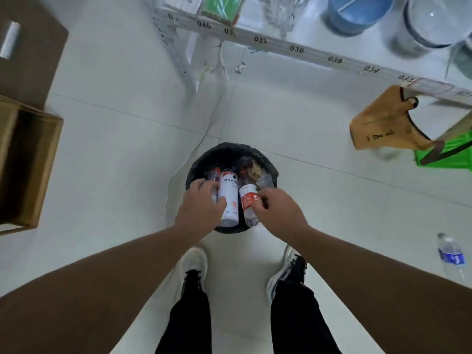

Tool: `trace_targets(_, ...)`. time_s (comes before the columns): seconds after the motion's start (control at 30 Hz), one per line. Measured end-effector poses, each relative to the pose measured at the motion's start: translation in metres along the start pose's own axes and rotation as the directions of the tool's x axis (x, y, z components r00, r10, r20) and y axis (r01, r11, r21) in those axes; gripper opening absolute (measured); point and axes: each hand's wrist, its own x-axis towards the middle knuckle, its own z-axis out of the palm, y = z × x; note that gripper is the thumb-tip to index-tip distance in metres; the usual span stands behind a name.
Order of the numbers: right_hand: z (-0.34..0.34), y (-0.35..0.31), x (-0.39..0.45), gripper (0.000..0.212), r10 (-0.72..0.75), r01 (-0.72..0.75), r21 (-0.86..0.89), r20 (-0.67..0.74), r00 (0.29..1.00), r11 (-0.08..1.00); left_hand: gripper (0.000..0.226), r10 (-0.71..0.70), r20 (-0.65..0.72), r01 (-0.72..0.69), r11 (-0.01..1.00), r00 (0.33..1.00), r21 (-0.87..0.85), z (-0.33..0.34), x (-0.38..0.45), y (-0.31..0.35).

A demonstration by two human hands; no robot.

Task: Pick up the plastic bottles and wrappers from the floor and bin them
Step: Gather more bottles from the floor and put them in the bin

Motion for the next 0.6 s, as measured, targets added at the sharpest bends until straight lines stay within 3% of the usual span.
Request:
trace_targets(0.27,-0.048,0.014,-0.070,0.084,0.107,-0.105,0.081,-0.026,0.994,0.991,0.048,0.186,0.115,-0.197,0.977,0.976,0.084,-0.063,-0.023,0.032)
trace_targets(0.43,-0.049,0.037,-0.139,0.091,0.234,-0.221,0.166,-0.064,0.970,0.961,0.071,0.337,0.249,-0.401,0.871,0.908,0.283,-0.090,-0.054,0.053)
trace_targets(0.6,-0.032,0.082,-0.230,0.096,0.364,-0.322,0.310,-0.087,0.927,0.894,0.089,0.400,0.363,-0.527,0.757,0.841,0.386,-0.080,-0.099,0.085)
